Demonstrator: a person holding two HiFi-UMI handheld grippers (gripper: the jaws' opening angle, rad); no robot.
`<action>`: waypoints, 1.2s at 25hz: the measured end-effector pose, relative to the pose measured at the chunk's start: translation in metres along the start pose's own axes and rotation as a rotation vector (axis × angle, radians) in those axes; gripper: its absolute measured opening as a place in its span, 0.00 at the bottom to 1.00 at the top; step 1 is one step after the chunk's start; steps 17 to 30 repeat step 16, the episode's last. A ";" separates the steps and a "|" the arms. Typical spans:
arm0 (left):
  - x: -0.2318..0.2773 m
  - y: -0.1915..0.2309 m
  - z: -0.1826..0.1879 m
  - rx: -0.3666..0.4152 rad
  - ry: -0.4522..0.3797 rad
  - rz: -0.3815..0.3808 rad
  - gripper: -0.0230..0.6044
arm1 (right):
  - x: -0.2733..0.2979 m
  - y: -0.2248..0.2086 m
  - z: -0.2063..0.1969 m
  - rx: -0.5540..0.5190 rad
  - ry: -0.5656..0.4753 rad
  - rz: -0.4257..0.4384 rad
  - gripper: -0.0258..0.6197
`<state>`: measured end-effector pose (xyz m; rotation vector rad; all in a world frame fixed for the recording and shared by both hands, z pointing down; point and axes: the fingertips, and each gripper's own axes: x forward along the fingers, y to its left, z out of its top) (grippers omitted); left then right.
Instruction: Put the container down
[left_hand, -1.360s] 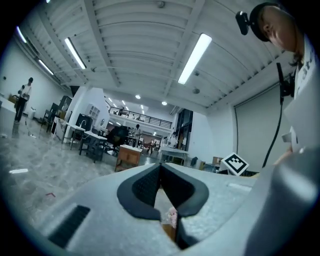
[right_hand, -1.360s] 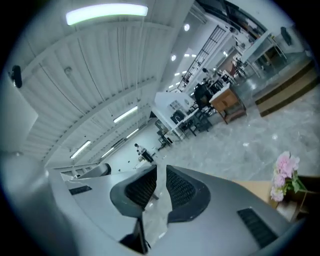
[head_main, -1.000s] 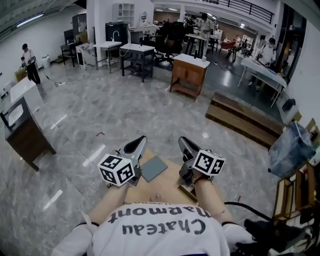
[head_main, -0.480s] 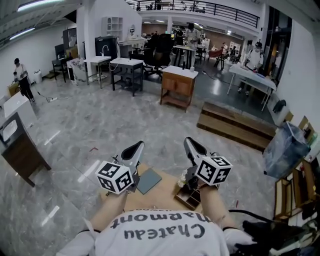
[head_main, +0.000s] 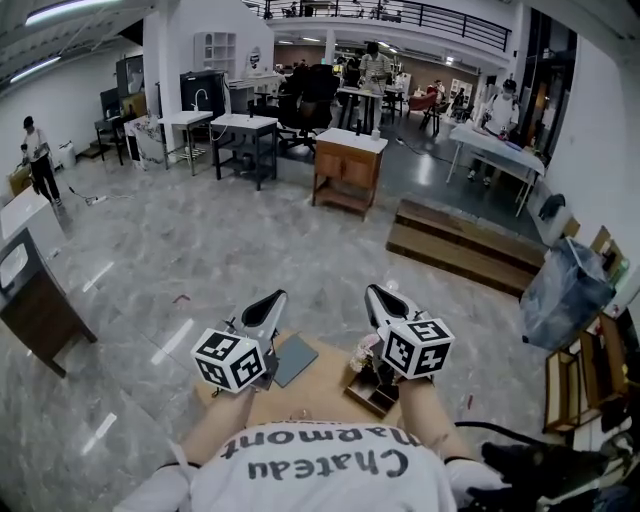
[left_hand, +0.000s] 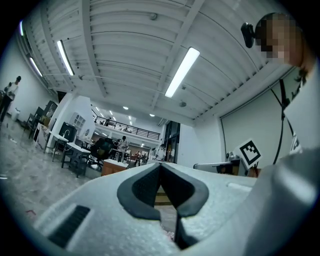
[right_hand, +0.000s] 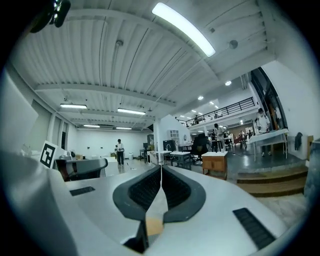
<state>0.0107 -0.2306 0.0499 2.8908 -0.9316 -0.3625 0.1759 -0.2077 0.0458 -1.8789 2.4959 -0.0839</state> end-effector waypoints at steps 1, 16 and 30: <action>0.000 0.000 0.001 0.001 0.000 -0.002 0.06 | 0.000 0.001 0.000 -0.023 0.006 -0.007 0.07; -0.016 -0.015 0.005 0.002 0.002 -0.027 0.06 | -0.021 0.018 -0.007 -0.098 0.039 -0.036 0.07; -0.016 -0.015 0.005 0.002 0.002 -0.027 0.06 | -0.021 0.018 -0.007 -0.098 0.039 -0.036 0.07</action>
